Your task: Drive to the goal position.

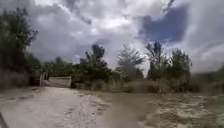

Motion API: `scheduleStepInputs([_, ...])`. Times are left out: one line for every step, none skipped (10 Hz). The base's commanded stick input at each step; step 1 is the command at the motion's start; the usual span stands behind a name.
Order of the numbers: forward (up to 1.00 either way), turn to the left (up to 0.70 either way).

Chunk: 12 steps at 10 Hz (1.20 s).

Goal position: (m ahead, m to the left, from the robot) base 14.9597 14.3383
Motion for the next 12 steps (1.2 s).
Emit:
scheduleStepInputs([0.30,0.10])
scheduleStepInputs([0.30,0.00])
scheduleStepInputs([0.30,0.00])
scheduleStepInputs([0.30,0.00])
scheduleStepInputs([0.30,0.00])
scheduleStepInputs([0.30,0.00])
scheduleStepInputs([0.30,0.00])
scheduleStepInputs([0.30,0.00])
scheduleStepInputs([0.30,0.00])
scheduleStepInputs([0.30,0.00])
scheduleStepInputs([0.30,0.00])
scheduleStepInputs([0.30,0.00])
